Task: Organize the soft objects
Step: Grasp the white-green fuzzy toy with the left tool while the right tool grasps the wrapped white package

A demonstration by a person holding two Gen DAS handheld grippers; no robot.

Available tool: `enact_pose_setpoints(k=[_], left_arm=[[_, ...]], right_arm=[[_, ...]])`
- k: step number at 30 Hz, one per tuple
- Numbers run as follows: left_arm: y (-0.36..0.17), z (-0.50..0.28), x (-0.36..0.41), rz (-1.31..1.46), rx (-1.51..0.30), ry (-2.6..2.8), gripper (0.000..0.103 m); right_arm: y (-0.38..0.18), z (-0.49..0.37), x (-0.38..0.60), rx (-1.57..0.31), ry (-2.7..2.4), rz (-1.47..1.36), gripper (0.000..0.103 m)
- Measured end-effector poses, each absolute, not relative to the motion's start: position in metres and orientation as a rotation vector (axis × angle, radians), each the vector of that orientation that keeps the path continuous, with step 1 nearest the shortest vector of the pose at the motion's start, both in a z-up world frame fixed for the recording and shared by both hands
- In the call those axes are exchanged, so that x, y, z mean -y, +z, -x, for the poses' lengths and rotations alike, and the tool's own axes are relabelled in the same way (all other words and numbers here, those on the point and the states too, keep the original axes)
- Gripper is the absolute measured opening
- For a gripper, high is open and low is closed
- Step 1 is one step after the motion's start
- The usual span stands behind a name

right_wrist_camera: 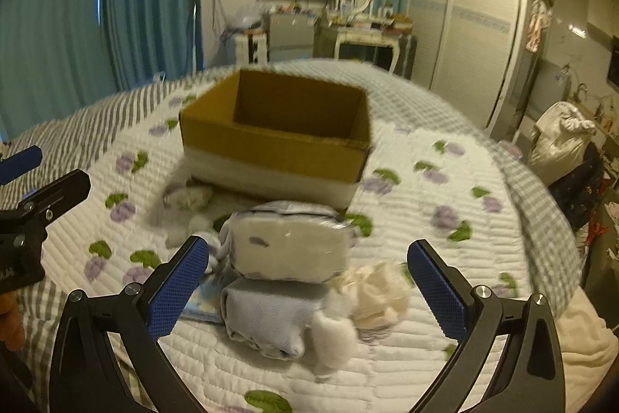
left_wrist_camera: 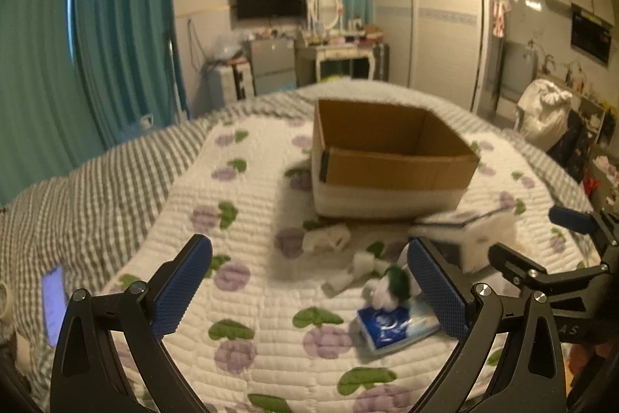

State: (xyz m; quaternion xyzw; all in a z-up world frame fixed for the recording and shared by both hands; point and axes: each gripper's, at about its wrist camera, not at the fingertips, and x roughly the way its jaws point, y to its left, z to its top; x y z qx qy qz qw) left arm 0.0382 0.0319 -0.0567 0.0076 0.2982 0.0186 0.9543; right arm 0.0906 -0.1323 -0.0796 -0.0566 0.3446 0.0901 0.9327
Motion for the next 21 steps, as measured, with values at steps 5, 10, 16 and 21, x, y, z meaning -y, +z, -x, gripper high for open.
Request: enact_pose_setpoints(k=[5,10,16,21], left_arm=[[-0.078,-0.050,-0.030,-0.025,-0.666,0.024,0.103],[-0.101,-0.065,-0.022,-0.053,-0.735,0.014,0.102],[-0.116,-0.073,-0.007,-0.022,-0.788,-0.055,0.101],[-0.126,-0.080,0.019,-0.040,-0.822,-0.119,0.101]], right_arm=[[-0.104,-0.121,0.123,-0.755,0.163,0.139,0.103],[-0.118,-0.137,0.128,-0.801,0.204,0.088,0.086],[-0.110,-0.127,0.138,-0.716,0.210,0.071,0.075],[-0.093,-0.120,0.162,-0.641,0.142,0.044,0.075]])
